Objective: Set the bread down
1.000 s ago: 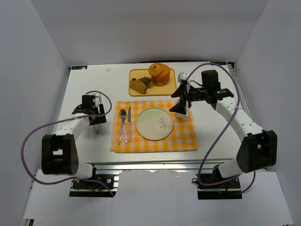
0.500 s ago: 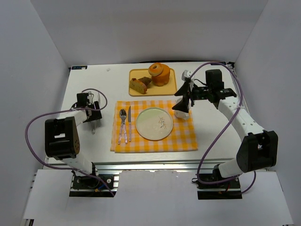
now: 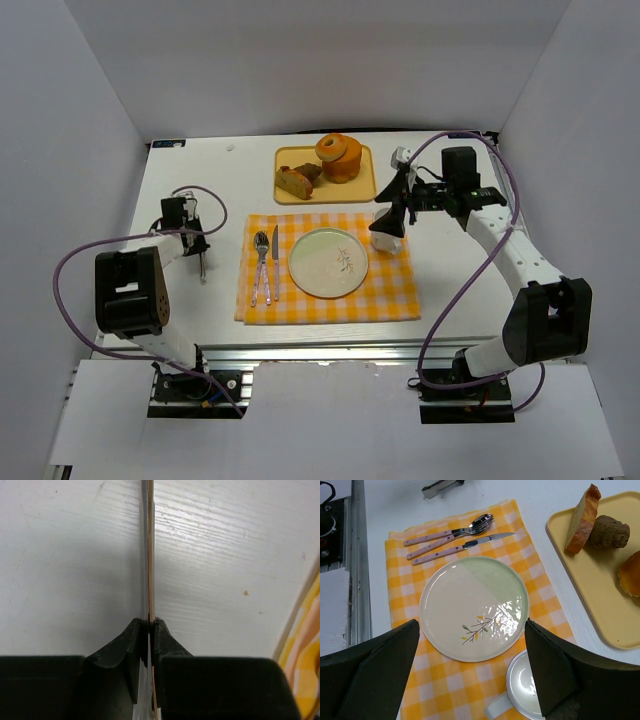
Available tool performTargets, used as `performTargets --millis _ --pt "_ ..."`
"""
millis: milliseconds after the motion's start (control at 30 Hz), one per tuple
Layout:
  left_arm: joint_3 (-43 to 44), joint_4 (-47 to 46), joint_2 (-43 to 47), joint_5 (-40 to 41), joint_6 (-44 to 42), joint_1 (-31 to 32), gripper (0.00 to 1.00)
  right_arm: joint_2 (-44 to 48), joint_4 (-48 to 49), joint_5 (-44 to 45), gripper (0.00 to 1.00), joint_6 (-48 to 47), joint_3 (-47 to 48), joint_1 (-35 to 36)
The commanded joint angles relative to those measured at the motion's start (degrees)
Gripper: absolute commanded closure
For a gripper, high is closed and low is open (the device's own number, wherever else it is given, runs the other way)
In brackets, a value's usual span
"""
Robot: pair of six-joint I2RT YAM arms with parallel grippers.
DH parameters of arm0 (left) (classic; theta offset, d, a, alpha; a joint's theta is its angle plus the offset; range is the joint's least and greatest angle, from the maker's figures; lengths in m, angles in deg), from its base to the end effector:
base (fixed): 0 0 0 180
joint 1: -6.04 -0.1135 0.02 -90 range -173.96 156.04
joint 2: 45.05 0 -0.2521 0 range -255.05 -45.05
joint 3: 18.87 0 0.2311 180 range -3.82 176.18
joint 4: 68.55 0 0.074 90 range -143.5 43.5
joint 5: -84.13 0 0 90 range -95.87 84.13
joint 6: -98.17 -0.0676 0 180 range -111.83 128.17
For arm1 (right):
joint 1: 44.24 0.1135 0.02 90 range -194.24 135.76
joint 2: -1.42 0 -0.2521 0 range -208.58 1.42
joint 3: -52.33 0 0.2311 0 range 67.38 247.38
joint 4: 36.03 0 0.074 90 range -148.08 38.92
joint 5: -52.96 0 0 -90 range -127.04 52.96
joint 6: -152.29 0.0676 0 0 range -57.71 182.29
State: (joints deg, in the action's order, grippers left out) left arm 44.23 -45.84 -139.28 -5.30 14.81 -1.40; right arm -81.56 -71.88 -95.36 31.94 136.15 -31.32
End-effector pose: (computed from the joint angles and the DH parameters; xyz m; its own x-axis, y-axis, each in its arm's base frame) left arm 0.3172 0.0421 0.1311 -0.7796 -0.2184 -0.5870 -0.2270 0.9720 -0.0602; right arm 0.2892 0.1254 0.3043 -0.0800 -0.2906 -0.9535 -0.9701 0.2424 0.0075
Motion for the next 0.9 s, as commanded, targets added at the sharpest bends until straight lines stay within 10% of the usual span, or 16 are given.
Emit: performTargets --millis 0,267,867 --pt "0.19 2.53 6.33 -2.77 2.32 -0.12 0.87 0.19 1.81 -1.70 0.11 0.64 1.89 -0.88" --pt "9.23 1.83 14.78 -10.07 14.61 11.03 0.73 0.80 1.64 -2.05 0.11 1.08 2.77 -3.70" --pt "31.74 0.51 -1.21 -14.64 24.83 27.13 0.55 4.14 2.51 -3.64 0.11 1.78 -0.83 -6.60"
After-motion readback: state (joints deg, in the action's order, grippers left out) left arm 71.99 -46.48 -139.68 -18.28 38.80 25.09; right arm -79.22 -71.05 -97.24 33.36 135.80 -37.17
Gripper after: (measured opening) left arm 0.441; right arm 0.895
